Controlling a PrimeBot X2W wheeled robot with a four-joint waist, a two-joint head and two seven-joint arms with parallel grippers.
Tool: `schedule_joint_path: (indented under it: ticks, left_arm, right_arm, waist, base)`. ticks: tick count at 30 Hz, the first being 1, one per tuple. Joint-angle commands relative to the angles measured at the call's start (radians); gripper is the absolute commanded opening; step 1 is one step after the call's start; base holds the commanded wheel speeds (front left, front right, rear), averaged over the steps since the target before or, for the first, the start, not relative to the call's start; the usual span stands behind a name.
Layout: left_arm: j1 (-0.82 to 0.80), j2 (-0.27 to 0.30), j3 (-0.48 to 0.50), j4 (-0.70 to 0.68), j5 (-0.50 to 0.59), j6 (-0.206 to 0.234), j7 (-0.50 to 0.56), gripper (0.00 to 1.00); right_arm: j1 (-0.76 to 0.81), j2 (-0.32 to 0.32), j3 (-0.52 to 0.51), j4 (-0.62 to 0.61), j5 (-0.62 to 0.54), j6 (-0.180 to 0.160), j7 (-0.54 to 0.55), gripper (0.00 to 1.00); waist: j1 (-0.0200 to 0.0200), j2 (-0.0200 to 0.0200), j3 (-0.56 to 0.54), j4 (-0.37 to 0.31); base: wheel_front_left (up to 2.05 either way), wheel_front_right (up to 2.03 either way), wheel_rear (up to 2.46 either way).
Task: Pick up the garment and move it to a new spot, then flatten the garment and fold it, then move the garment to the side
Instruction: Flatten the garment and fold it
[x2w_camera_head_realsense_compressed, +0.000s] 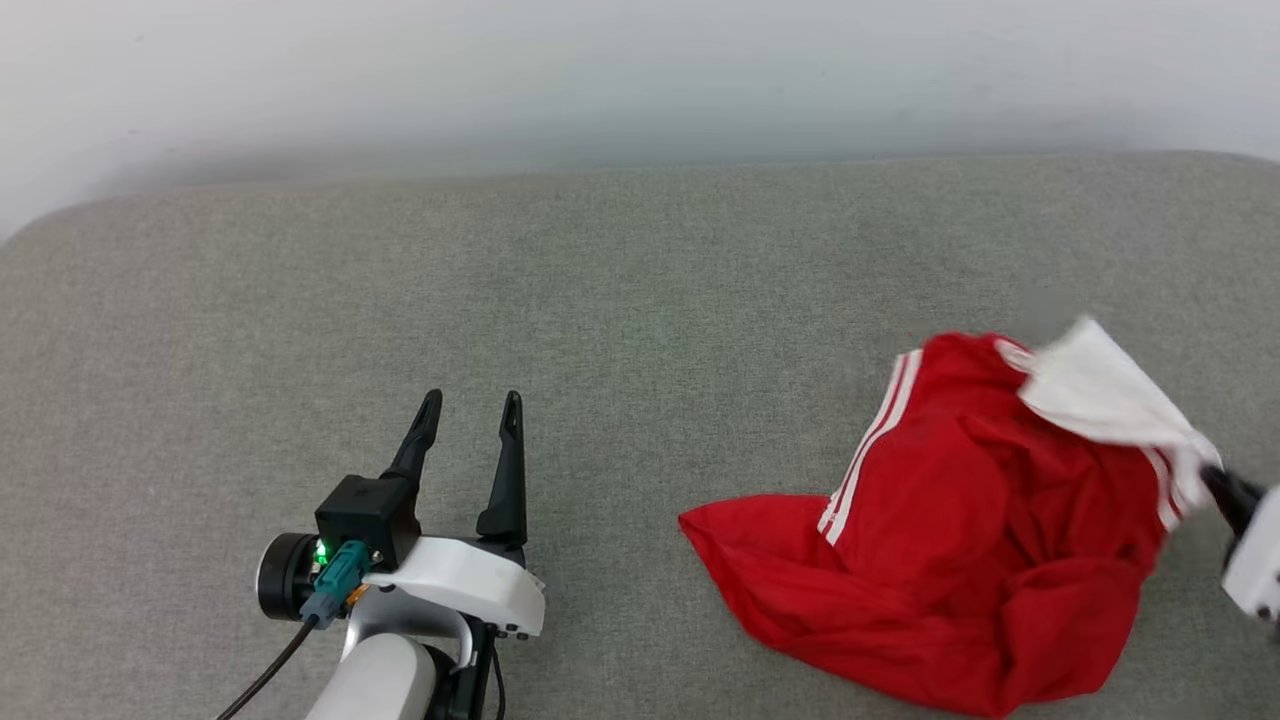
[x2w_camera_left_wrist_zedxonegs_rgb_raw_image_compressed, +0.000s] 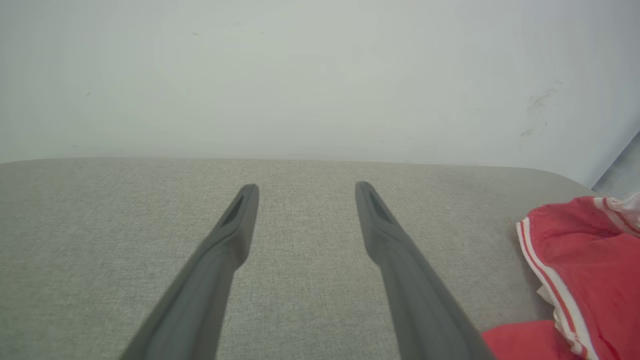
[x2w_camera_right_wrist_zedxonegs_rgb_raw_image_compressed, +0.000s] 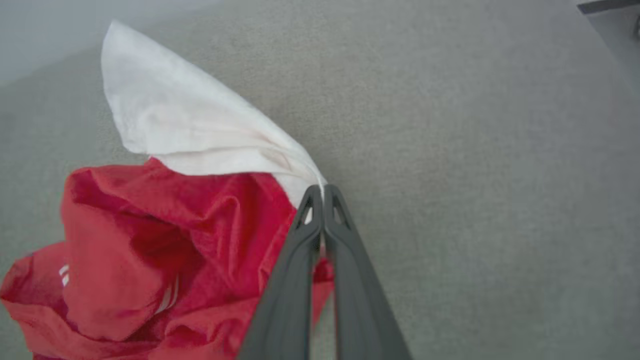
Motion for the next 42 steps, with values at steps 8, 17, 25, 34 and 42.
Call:
schedule_joint_path:
  ticks: [8,17,25,34,42]
  left_arm:
    - [0.011,0.014,-0.007,-0.013,-0.005,0.006,0.016,1.0]
    - [0.019,0.023,-0.013,-0.016,-0.008,0.01,0.028,1.0]
    - [0.045,0.024,-0.017,-0.004,-0.023,0.009,0.029,1.0]
    - [0.098,0.033,-0.02,0.006,-0.036,0.02,0.035,1.0]
    - [0.127,0.052,-0.032,0.011,-0.03,0.033,0.06,1.0]
  right_arm:
    - [0.112,0.124,-0.236,0.232,0.004,0.0,-0.156,1.0]
    - [0.102,0.121,-0.14,0.239,0.021,0.0,-0.426,1.0]
    - [0.164,0.12,-0.037,0.129,-0.031,0.0,-0.583,1.0]
    - [0.26,0.147,0.055,-0.043,-0.185,0.0,-0.673,1.0]
    - [0.313,0.168,0.129,-0.178,-0.255,0.0,-0.664,1.0]
  waist:
    - [0.0,0.0,0.006,-0.013]
    - [0.0,0.0,-0.017,-0.02]
    - [0.0,0.0,-0.072,-0.011]
    - [0.0,0.0,-0.148,-0.001]
    - [0.0,0.0,-0.169,-0.01]
  base:
    - [0.0,0.0,0.0]
    - [0.0,0.0,0.0]
    - [0.0,0.0,0.0]
    - [0.0,0.0,0.0]
    - [0.0,0.0,0.0]
